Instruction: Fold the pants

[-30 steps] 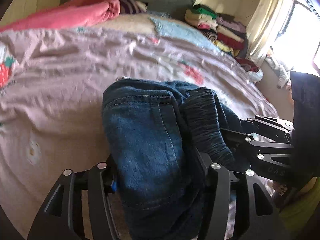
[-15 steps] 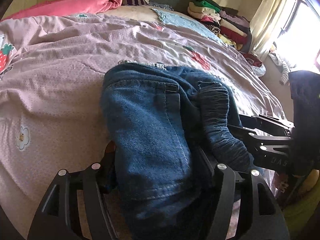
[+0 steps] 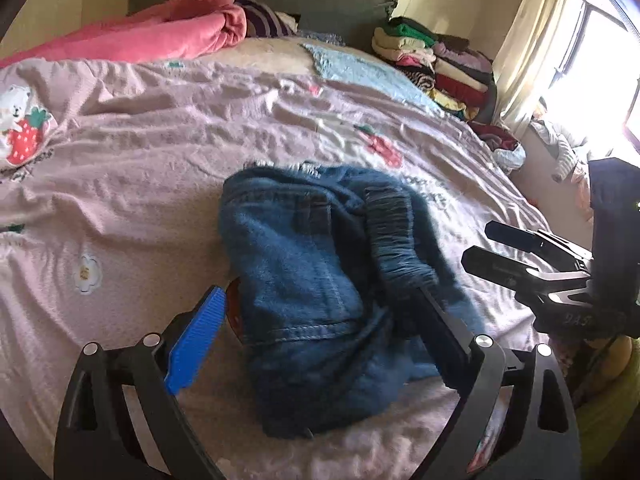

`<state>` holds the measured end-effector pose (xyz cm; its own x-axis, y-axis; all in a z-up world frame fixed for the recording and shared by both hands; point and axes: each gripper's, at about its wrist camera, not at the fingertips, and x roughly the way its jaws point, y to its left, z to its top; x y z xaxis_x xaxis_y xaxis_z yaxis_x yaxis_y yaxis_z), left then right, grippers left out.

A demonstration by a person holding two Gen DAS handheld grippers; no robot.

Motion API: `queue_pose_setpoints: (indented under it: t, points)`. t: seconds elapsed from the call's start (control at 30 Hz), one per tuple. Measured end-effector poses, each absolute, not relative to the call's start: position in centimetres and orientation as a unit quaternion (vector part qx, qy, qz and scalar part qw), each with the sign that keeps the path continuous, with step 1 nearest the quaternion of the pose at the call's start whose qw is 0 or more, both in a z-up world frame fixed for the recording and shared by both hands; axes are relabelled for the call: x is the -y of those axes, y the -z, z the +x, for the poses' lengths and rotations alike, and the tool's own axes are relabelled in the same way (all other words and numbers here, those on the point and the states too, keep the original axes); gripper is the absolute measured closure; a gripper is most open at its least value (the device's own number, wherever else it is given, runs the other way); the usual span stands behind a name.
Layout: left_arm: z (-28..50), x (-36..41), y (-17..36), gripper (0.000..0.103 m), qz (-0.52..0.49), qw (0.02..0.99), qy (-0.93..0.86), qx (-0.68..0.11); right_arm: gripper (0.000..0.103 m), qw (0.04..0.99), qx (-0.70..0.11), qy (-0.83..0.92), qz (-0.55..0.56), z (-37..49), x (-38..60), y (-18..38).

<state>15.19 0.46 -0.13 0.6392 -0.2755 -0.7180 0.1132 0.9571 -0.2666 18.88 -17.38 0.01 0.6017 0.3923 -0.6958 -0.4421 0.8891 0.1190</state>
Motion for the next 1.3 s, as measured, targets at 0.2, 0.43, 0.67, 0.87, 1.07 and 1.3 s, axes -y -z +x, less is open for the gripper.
queue_pose_setpoints:
  t: [0.2,0.43,0.67,0.87,1.07,1.3]
  points:
    - [13.1,-0.3,-2.2,0.004,-0.089,0.910,0.103,-0.391,0.010,0.912,-0.339,-0.229,-0.026,16.4,18.3,-2.4]
    - [10.2,-0.1,-4.2,0.004,-0.080,0.922,0.097,-0.367,0.009,0.930,-0.294,-0.222,-0.022,12.9,19.5,-4.7]
    - [7.1,0.4,-5.2,0.004,-0.067,0.929,0.088,-0.353,0.009,0.933,-0.278,-0.227,-0.034,9.8,20.1,-5.3]
    - [4.7,0.5,-4.8,0.004,-0.065,0.932,0.077,-0.348,0.009,0.934,-0.280,-0.218,-0.047,7.7,20.6,-4.8]
    - [2.9,0.5,-4.2,0.004,-0.062,0.931,0.071,-0.353,0.009,0.935,-0.278,-0.215,-0.048,6.1,21.4,-4.7]
    - [1.8,0.1,-3.1,0.004,-0.069,0.926,0.068,-0.364,0.009,0.934,-0.282,-0.213,-0.046,4.9,21.6,-3.9]
